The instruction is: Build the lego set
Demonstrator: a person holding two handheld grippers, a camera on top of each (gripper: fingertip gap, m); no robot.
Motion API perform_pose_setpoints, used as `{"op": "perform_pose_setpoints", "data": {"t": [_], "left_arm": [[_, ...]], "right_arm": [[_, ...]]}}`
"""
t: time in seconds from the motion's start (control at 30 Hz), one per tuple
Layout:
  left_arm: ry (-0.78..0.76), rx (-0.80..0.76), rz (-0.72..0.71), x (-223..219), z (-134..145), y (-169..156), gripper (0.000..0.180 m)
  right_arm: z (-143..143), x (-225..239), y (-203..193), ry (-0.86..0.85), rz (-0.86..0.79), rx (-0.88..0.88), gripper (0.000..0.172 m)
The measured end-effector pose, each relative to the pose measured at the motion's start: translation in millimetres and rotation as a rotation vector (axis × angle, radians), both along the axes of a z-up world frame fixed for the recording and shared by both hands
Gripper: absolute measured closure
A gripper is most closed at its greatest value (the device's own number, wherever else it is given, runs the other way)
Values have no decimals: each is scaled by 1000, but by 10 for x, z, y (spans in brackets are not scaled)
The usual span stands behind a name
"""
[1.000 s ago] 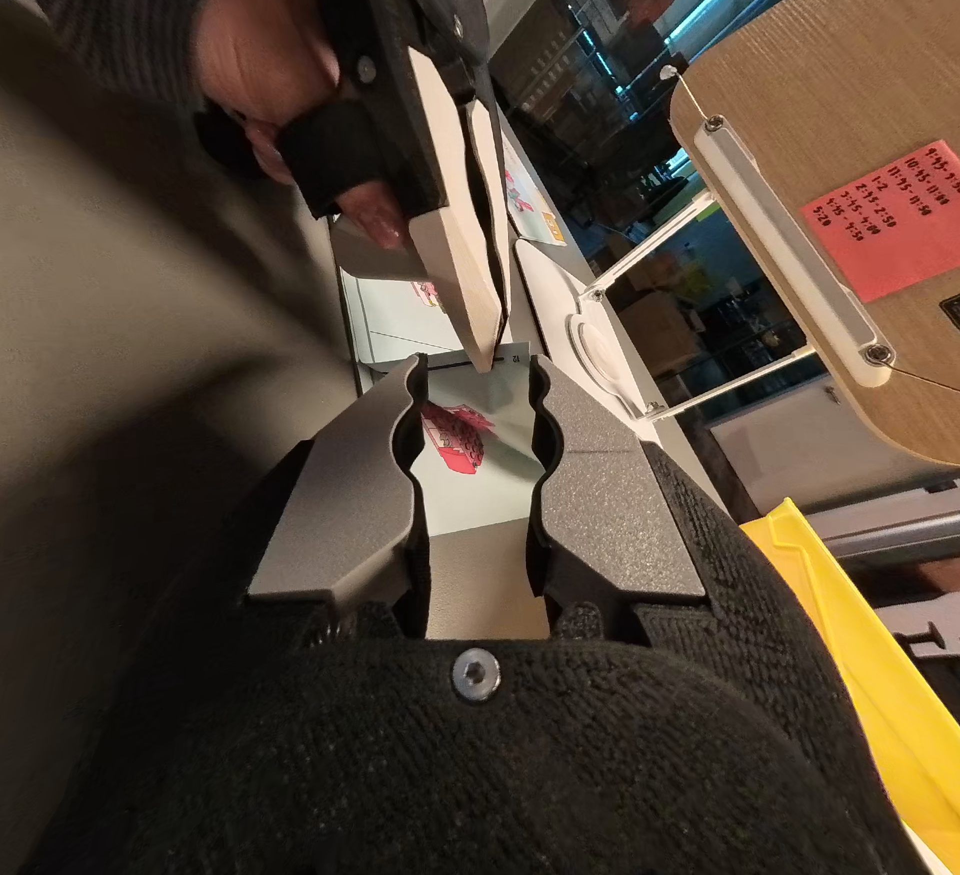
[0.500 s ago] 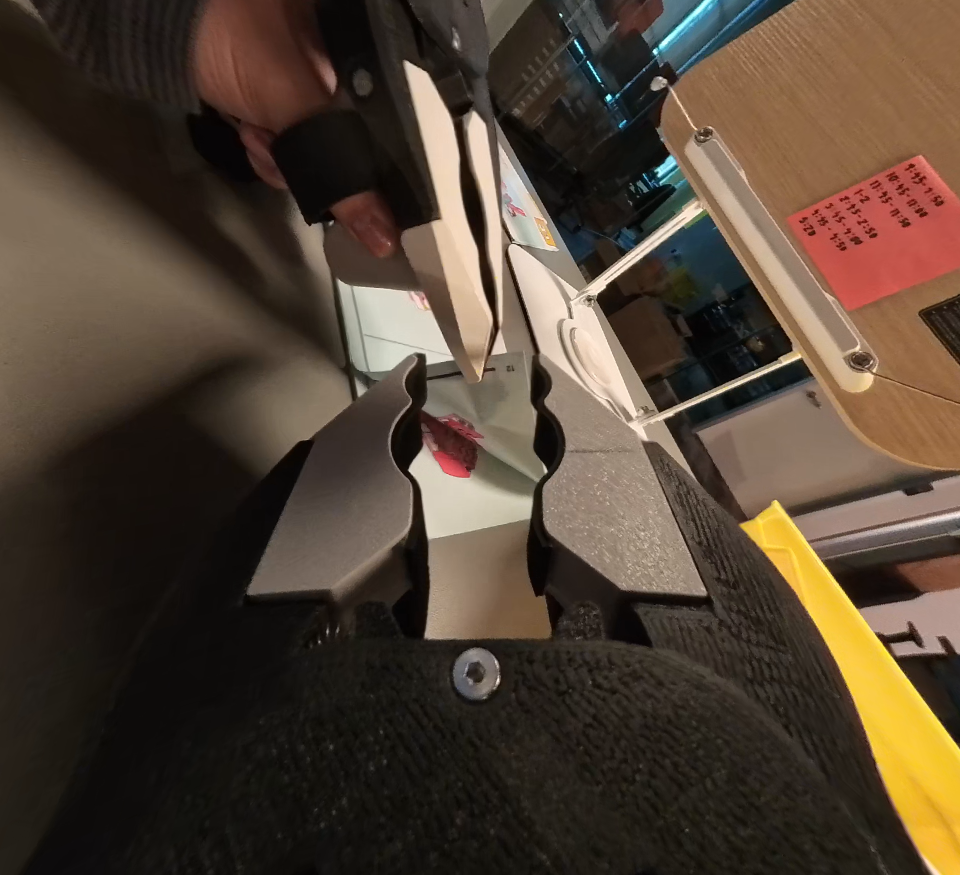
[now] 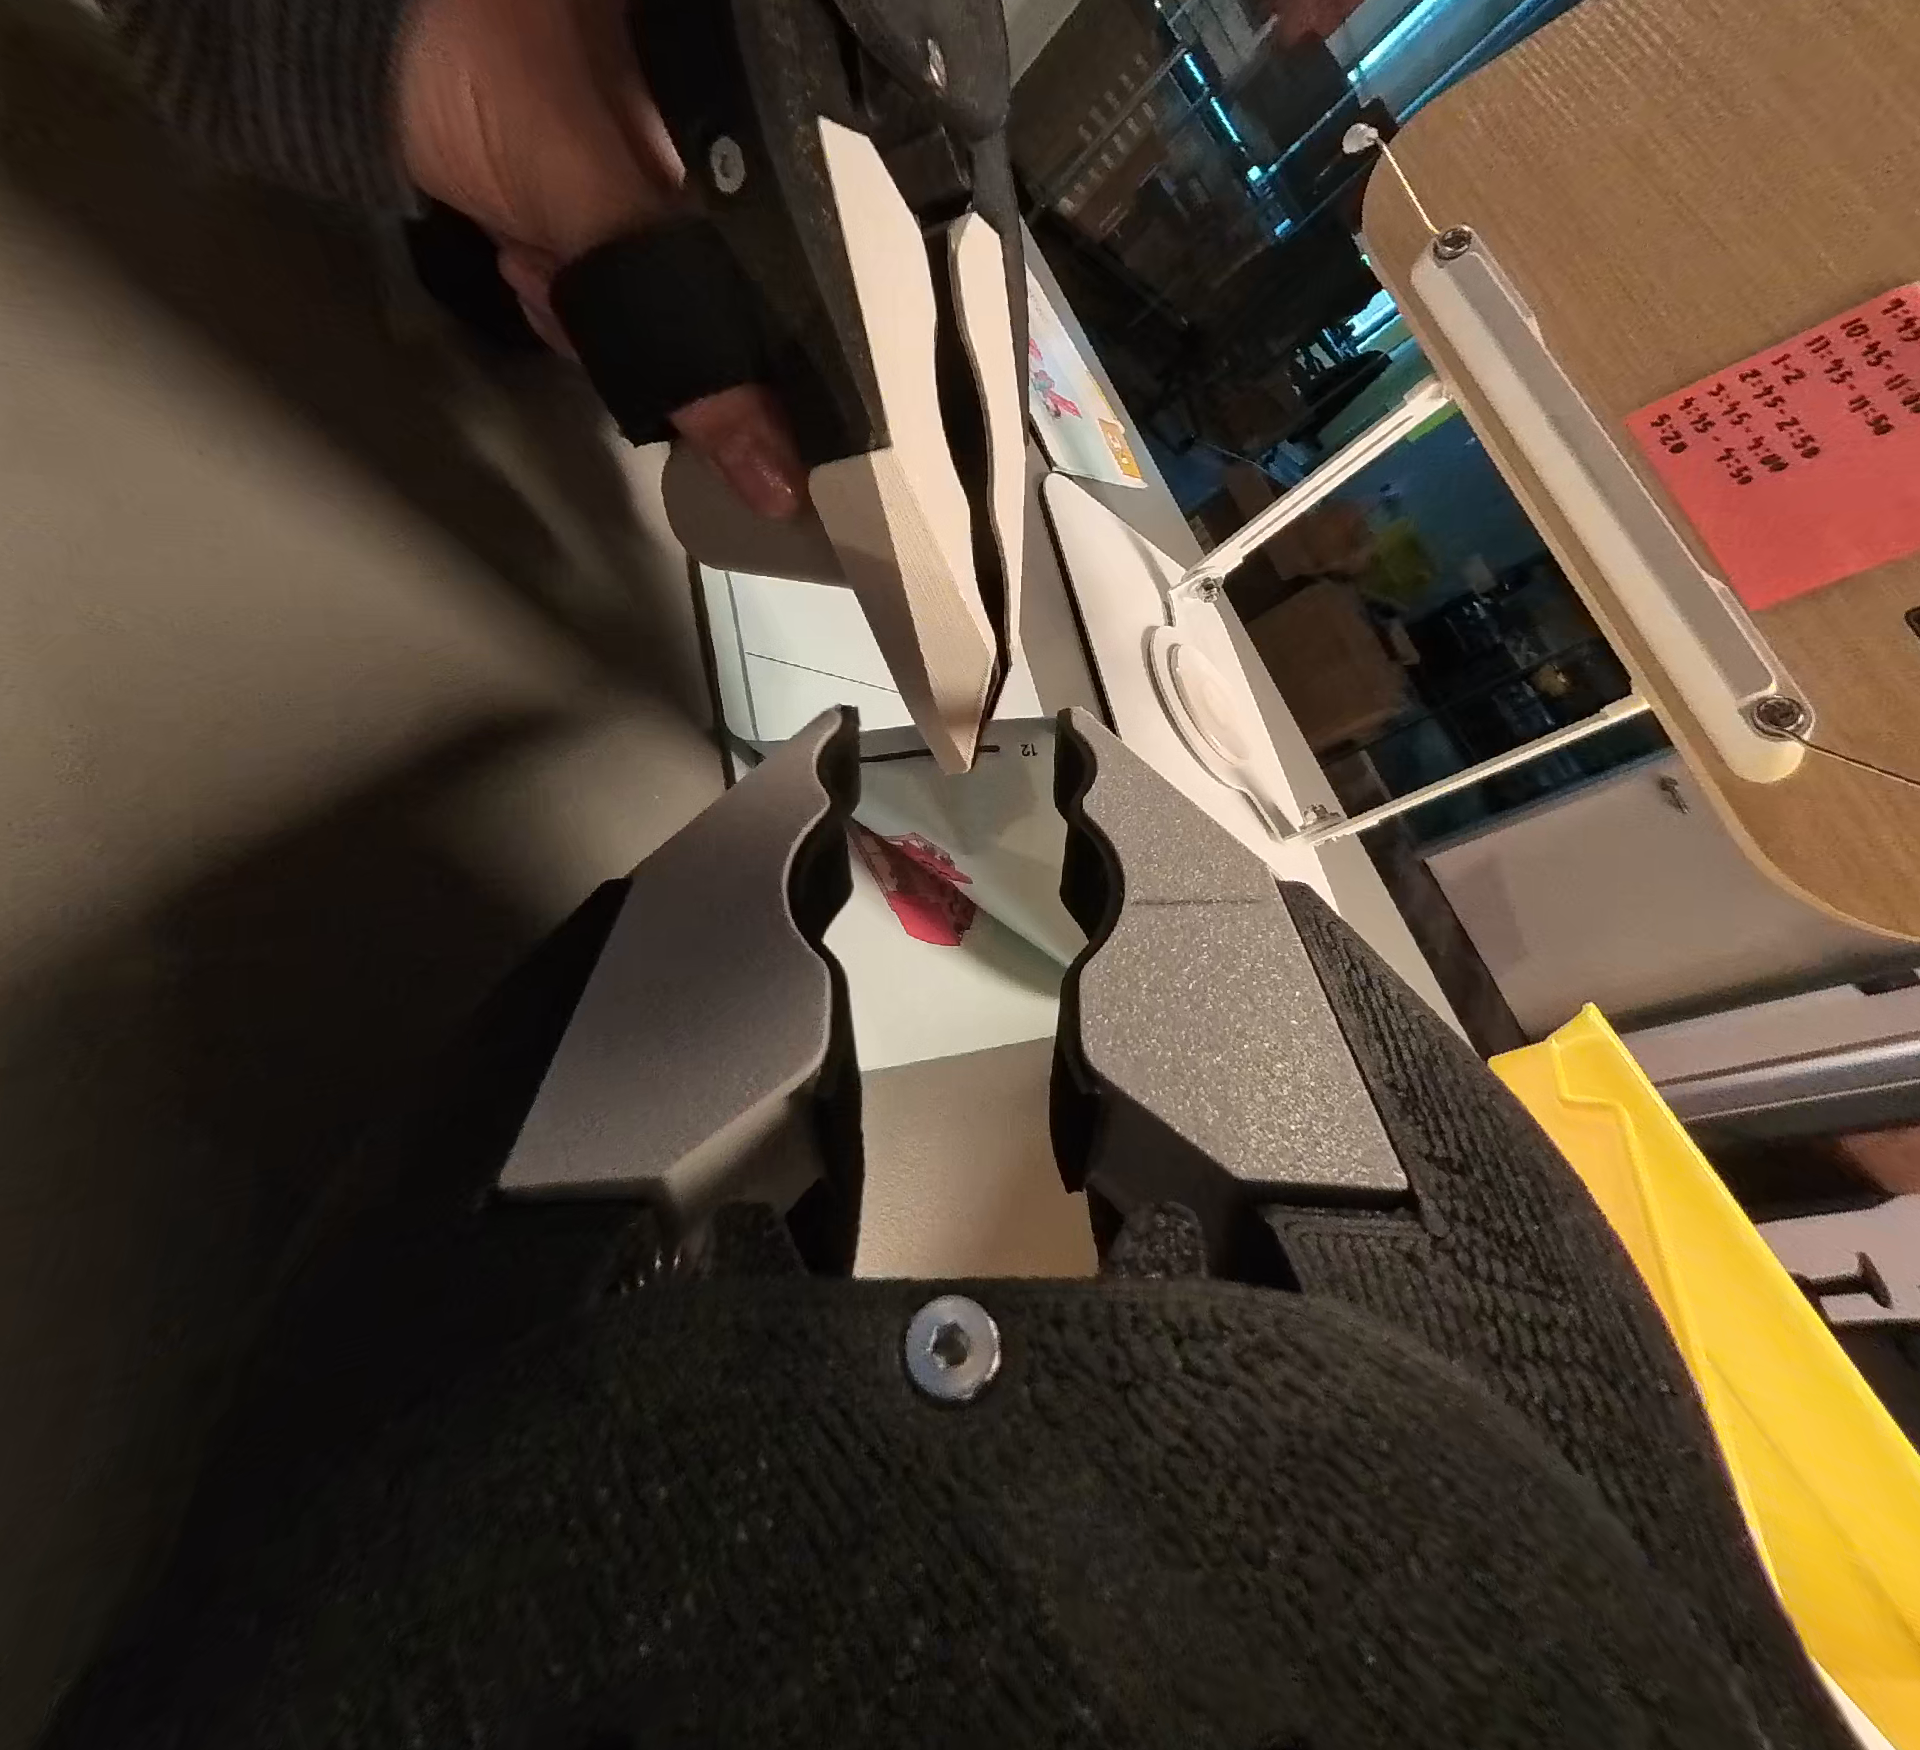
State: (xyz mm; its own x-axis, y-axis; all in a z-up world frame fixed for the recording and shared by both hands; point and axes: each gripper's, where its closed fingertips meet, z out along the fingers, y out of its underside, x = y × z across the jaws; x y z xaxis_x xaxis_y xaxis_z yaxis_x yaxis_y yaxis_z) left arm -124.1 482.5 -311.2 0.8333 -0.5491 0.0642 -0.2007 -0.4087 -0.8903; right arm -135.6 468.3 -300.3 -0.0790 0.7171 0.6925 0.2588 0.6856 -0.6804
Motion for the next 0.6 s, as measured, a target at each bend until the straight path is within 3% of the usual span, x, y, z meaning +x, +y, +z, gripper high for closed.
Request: {"op": "perform_pose_setpoints", "data": {"t": [0.23,0.43,0.6], "left_arm": [[-20,-5,4,-10,10,3,180],[-36,2,12,-24,30,9,180],[-26,5,7,-16,25,5,180]], "right_arm": [[28,5,9,16,-7,25,141],[-3,10,93,1,-62,168,164],[2,11,130,7,-75,74,154]]}}
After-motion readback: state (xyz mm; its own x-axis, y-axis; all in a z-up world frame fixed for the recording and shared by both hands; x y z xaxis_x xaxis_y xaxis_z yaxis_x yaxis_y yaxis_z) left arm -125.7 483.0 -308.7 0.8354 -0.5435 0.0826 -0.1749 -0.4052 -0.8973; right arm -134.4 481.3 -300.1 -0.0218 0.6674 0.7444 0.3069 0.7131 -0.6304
